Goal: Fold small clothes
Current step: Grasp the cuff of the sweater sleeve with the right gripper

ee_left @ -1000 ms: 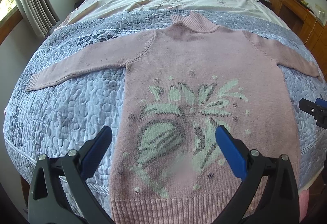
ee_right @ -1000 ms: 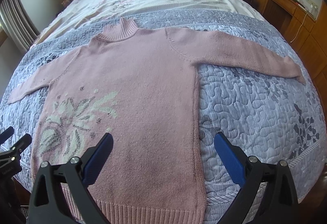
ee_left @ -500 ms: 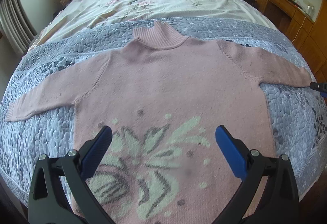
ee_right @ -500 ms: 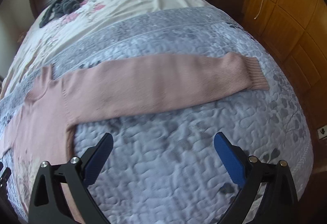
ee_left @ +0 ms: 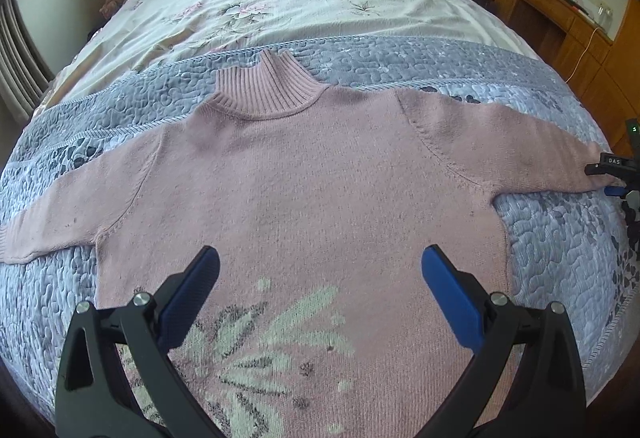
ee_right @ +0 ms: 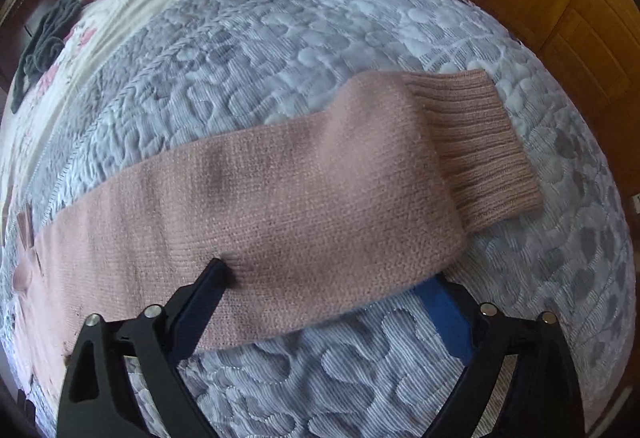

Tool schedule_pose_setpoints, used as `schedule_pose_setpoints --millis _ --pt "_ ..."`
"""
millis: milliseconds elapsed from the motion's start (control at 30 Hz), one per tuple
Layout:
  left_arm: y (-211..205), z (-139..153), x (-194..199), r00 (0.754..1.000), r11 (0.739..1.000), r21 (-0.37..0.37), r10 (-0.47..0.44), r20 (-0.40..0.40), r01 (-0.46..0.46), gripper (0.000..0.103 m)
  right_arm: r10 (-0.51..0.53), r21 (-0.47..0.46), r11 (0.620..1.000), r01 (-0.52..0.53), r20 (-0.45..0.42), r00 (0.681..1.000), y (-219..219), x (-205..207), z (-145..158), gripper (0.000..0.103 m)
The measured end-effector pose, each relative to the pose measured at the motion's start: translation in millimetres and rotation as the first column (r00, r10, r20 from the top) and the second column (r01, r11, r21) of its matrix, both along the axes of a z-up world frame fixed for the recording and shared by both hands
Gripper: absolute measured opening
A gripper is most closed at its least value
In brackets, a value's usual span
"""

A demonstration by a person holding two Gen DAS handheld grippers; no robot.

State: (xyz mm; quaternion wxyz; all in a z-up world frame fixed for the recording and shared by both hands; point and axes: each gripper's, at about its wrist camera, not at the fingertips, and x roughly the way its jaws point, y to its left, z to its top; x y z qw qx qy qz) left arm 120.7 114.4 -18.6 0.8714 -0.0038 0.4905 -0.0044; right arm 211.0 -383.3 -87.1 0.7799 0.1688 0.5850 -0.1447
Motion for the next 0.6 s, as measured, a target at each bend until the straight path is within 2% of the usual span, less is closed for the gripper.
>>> schedule_pose_setpoints --millis 33,100,133,167,200,233,300,333,467,600 --pt "2.4 -1.8 0.3 1.0 1.0 0.002 0.004 -0.004 -0.004 0.1 0.003 0.0 1.0 -0.003 0.008 1.0 0.3 0.7 0.1 0.087" --pt "7.4 -5.1 0.2 1.0 1.0 0.008 0.012 -0.009 -0.012 0.1 0.019 0.005 1.0 -0.019 0.026 0.999 2.4 0.4 1.3 0.069" --pt "9.9 -6.6 0.1 1.0 1.0 0.012 0.017 -0.011 -0.016 0.1 0.027 0.011 1.0 -0.028 0.032 0.999 1.1 2.3 1.3 0.065" --pt "12.1 -8.0 -0.1 1.0 1.0 0.015 0.021 -0.013 -0.021 0.1 0.038 0.016 0.999 -0.038 0.041 0.998 2.0 1.7 2.2 0.055" --pt "14.4 -9.1 -0.3 1.0 1.0 0.016 0.026 -0.015 -0.026 0.1 0.047 0.027 0.998 -0.048 0.048 0.998 3.6 3.3 2.3 0.041" --pt "16.5 -10.3 -0.2 0.999 0.999 0.016 0.031 -0.019 -0.031 0.1 0.051 0.045 0.998 -0.053 0.055 0.997 4.3 6.6 1.5 0.036" --pt "21.4 -11.7 -0.2 0.999 0.999 0.009 0.04 -0.024 -0.039 0.1 0.055 0.08 0.995 -0.06 0.067 0.996 6.1 15.7 -0.8 0.014" --pt "23.5 -12.0 -0.4 0.999 0.999 0.006 0.043 -0.024 -0.042 0.1 0.057 0.096 0.993 -0.064 0.078 0.995 8.3 15.6 0.2 0.009" --pt "31.1 -13.0 -0.9 0.998 0.999 0.0 0.052 -0.024 -0.052 0.1 0.059 0.112 0.991 -0.074 0.135 0.989 19.1 13.0 12.8 0.007" --pt "40.6 -16.1 -0.3 0.997 0.997 -0.007 0.074 -0.032 -0.075 0.1 0.119 0.124 0.982 -0.145 0.196 0.973 46.9 8.7 31.4 0.007"
